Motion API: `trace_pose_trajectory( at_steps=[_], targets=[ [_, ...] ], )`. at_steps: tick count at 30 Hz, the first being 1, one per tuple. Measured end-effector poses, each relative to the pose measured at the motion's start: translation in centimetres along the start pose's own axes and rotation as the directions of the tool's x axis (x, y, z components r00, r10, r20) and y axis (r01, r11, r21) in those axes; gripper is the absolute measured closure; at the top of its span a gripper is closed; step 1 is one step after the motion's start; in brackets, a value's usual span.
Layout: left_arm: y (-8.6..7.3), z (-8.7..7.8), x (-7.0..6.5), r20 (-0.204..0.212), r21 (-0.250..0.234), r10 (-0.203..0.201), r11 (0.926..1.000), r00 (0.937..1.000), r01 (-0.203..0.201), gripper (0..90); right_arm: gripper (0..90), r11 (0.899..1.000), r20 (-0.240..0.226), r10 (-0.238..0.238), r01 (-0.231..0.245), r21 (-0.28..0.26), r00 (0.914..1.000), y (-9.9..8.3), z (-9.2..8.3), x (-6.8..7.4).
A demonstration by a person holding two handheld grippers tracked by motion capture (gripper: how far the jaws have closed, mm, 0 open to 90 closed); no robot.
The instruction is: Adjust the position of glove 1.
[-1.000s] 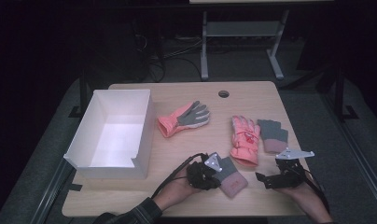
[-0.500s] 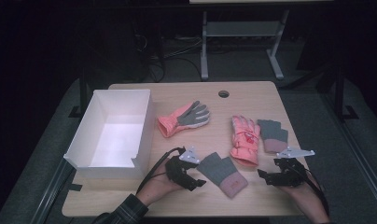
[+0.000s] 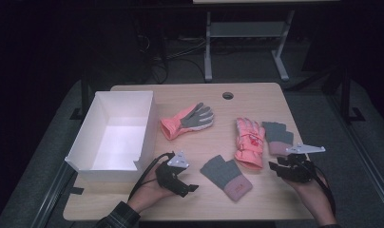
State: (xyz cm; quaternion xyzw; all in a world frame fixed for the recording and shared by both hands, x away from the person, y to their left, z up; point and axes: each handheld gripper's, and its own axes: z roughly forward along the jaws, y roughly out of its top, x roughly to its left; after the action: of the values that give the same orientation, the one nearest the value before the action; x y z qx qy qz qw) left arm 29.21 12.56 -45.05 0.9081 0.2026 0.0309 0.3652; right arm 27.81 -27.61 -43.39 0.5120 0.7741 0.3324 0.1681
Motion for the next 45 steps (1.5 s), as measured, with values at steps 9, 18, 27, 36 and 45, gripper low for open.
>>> trace_pose_trajectory(
  at_steps=[9,18,27,36,45],
  targets=[
    [0.2,0.0,-0.2,-0.001,-0.006,0.012,0.9999,0.9999,-0.012,16.2,90.0,0.999,0.034,0.038,-0.037,-0.02,0.9987,2.2,0.9,-1.7],
    [0.1,0.4,-0.2,-0.003,-0.023,-0.003,0.9997,1.0,0.003,16.3,90.0,0.996,0.058,0.09,-0.089,-0.02,0.9943,4.8,4.1,-4.6],
    [0.2,0.6,-0.3,0.013,-0.025,-0.019,0.9995,0.9997,0.019,16.5,90.0,0.996,0.065,0.067,-0.071,0.056,0.9956,5.0,6.7,-5.6],
    [0.2,0.6,-0.3,0.006,-0.017,-0.008,0.9998,1.0,0.008,16.5,90.0,0.996,0.05,0.063,-0.067,0.067,0.9968,4.1,5.9,-6.8],
    [0.2,0.5,-0.1,0.004,-0.019,-0.014,0.9997,0.9999,0.014,16.5,89.8,0.994,0.039,0.044,-0.047,0.102,0.9983,3.0,4.5,-6.4]
  ],
)
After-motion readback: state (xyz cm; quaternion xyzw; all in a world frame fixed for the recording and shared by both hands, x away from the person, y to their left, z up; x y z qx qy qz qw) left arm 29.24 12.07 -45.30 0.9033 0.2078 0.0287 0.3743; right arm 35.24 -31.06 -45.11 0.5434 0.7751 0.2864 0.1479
